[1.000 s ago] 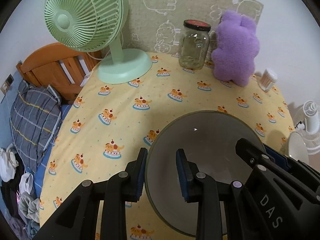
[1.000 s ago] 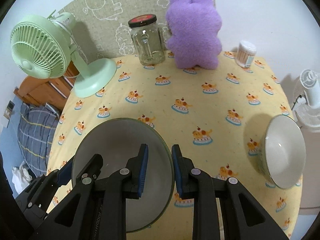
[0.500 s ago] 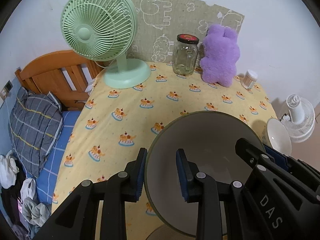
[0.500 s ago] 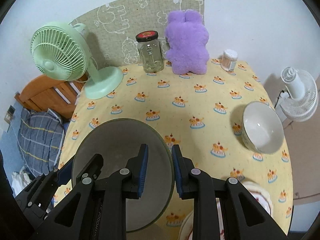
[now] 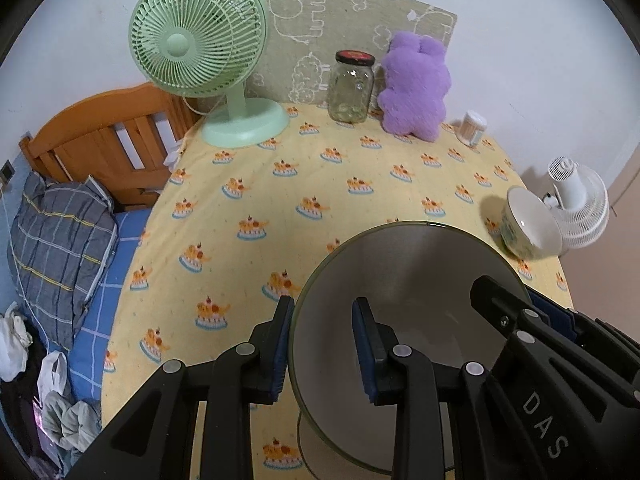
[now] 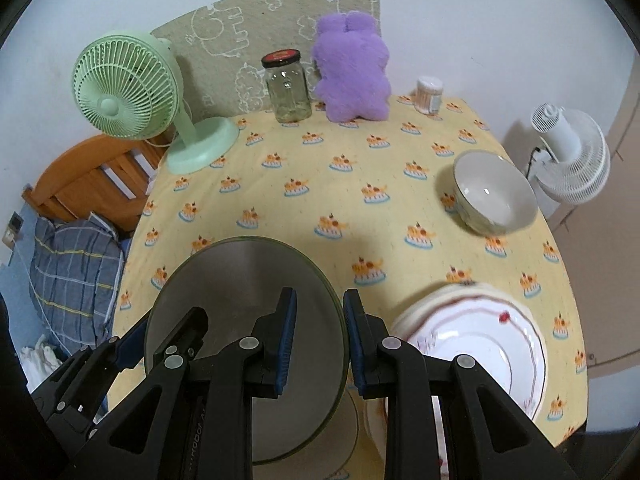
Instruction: Organize plates and bowls
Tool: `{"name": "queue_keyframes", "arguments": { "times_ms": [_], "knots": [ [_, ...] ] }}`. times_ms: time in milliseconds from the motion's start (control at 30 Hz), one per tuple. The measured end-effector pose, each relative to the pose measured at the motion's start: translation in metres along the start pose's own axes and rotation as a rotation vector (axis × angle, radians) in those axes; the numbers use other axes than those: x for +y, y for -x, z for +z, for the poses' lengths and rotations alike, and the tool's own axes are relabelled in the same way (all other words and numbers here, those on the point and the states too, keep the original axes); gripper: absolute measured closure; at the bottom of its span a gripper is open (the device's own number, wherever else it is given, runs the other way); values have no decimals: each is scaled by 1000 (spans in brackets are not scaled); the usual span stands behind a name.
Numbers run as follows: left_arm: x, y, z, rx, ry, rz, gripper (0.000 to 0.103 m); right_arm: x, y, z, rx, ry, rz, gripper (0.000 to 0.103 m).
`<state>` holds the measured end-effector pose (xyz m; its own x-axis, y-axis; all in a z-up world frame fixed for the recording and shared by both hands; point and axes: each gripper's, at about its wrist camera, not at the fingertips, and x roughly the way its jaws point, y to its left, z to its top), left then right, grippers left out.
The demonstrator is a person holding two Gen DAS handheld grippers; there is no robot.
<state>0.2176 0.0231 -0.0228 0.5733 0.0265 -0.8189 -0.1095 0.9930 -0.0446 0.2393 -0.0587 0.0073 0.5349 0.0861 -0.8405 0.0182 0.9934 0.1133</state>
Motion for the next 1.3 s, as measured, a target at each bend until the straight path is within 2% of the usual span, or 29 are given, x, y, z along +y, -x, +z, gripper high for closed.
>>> {"name": "queue_keyframes", "arguments": {
  "times_ms": [367,600,1033,1300],
  "knots": [
    [6,-3,-39,61,-37,-30,75,0,-2,-45,52,-31,-34,75],
    [9,-13,-52,99,-48,-47,75,0,-7,-60,84,-47,-60,75],
    [11,-29,-62,150,-48,-53,75,0,-22,-71,125,-54,-80,75],
    [5,-35,-60,146,-61,-46,75,-3,-28,-69,132,-48,-95,75]
  ]
}}
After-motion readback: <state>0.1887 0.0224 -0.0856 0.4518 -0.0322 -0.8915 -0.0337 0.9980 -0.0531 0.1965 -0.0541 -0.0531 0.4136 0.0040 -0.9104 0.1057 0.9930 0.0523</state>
